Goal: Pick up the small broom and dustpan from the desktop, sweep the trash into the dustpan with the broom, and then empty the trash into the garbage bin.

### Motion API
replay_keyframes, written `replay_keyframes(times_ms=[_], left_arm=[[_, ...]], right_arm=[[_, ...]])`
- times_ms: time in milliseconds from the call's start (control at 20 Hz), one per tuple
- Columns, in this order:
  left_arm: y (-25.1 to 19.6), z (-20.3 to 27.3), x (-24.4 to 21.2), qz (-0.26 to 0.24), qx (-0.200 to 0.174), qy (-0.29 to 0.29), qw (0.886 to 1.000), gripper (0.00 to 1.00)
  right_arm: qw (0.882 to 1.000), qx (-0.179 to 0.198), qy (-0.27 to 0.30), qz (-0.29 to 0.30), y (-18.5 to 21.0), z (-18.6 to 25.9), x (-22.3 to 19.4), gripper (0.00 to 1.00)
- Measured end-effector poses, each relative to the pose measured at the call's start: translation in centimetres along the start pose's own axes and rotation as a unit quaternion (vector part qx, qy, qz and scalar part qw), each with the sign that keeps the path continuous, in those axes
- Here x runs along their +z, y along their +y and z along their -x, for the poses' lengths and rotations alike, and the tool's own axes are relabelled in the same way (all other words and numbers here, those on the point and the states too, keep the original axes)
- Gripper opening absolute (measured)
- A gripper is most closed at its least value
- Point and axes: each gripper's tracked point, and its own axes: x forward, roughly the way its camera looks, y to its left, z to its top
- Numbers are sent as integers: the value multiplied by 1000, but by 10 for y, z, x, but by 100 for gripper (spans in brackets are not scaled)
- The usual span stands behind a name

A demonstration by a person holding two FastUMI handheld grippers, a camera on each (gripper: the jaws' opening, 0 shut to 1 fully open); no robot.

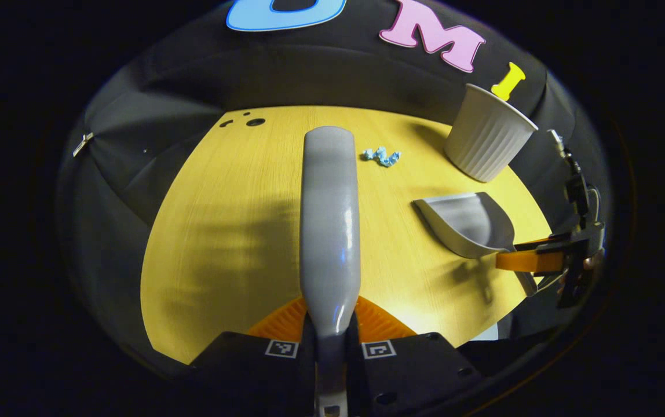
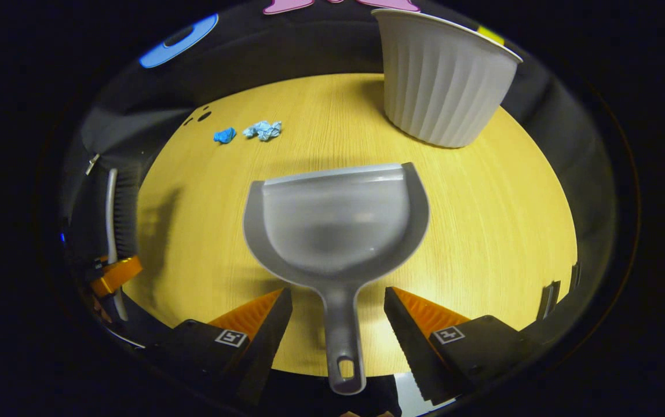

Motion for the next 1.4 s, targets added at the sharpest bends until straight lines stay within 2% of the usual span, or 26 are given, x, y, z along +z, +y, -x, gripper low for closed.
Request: replay_keyframes(times_ms=[200,400,450,500,550,650,700,750,800,1000,1150,1200,1250,1400], left_arm=[[18,4,14,-3,14,-12,1000,25],[37,3,40,-2,30,-10,999,25],[43,4,46,-8,40,-10,999,22],[47,2,53,-14,46,-8,999,22],[48,-6,60,-18,50,-3,999,25],[52,-19,72,-27,57,7,998,29],[54,-26,79,-35,60,12,998,29],[56,-35,87,-46,60,17,997,29],[59,-44,94,-61,60,24,996,25],[74,-87,122,-114,66,67,989,25],[84,-121,139,-147,74,101,981,25],[86,-133,142,-158,76,115,978,29],[89,-144,144,-176,83,130,972,25],[90,-173,151,-228,88,164,956,25]], right_arm=[[999,-22,26,29,-1,-28,-6,100],[999,-18,36,31,0,-34,0,98],[999,-17,38,34,-3,-34,1,92],[998,-16,42,34,-6,-33,3,80],[998,-16,49,35,-10,-36,3,73],[997,-5,62,39,-13,-38,1,44],[997,5,67,46,-11,-37,4,39],[996,14,70,50,-11,-38,3,38],[996,23,73,51,-11,-38,4,37],[992,70,95,34,-12,-31,4,35],[988,65,95,105,-28,-31,13,34],[985,61,92,136,-33,-29,16,34],[983,62,92,148,-35,-31,17,35],[980,69,96,163,-37,-28,17,34]])
